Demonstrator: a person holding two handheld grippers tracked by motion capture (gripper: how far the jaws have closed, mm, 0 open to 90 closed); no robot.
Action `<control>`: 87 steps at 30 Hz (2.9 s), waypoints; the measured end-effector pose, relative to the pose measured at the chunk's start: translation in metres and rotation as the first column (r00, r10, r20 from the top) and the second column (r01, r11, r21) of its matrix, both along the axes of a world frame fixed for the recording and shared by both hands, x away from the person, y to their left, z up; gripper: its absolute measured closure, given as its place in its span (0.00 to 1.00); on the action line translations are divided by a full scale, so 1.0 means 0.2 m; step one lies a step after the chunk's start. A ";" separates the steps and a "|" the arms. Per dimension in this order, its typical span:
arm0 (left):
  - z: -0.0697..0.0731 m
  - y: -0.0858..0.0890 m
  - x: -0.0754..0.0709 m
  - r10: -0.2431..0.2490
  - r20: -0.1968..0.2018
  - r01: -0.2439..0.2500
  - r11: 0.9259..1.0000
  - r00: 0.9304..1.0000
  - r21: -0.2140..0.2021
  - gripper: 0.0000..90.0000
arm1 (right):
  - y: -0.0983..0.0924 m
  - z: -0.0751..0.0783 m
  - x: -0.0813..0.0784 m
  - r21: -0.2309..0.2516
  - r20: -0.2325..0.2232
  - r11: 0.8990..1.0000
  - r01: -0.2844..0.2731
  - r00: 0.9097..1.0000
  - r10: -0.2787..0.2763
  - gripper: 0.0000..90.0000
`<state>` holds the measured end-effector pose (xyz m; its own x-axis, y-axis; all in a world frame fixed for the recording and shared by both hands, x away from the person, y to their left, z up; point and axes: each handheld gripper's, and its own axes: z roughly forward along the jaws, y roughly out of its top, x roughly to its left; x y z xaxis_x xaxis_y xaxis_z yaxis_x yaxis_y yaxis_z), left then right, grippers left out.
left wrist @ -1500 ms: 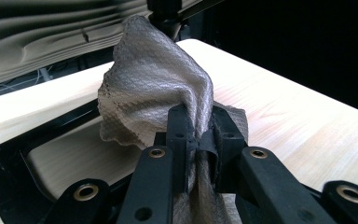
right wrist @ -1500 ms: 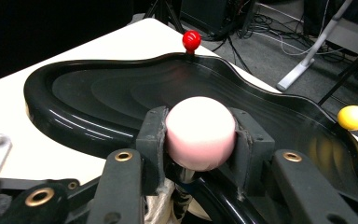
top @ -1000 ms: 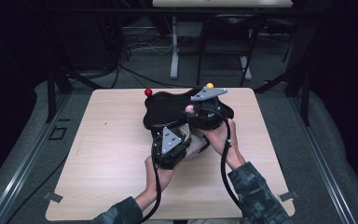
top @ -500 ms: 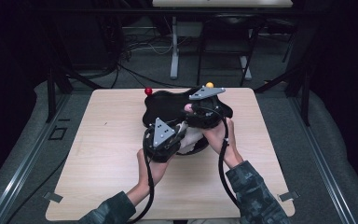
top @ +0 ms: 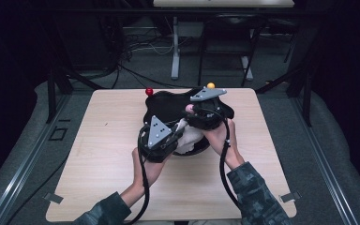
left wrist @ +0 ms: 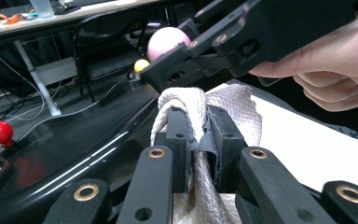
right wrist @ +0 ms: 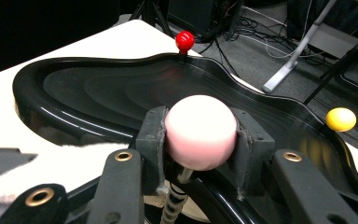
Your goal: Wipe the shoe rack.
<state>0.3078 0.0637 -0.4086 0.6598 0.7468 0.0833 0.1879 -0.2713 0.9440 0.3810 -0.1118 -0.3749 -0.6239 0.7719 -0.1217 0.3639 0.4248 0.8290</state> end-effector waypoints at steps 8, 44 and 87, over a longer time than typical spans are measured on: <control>0.00 0.12 -0.01 0.025 0.004 -0.025 1.000 1.000 0.004 0.89 | 0.00 0.00 0.00 -0.002 0.002 1.000 -0.006 1.000 0.006 0.67; -0.07 0.41 0.03 0.149 -0.018 -0.149 0.989 0.989 0.017 0.89 | -0.15 0.00 -0.05 0.005 0.005 0.998 -0.059 0.998 0.059 0.67; -0.38 0.39 0.62 0.308 -0.158 -0.281 0.944 0.938 0.176 0.89 | -0.23 0.00 -0.07 0.016 -0.010 0.996 -0.084 0.996 0.084 0.67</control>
<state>0.4322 0.1416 -0.4850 0.4263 0.8981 0.1078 0.4444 -0.3118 0.8398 0.3676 -0.1574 -0.3753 -0.6880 0.7183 -0.1030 0.3364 0.4414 0.8319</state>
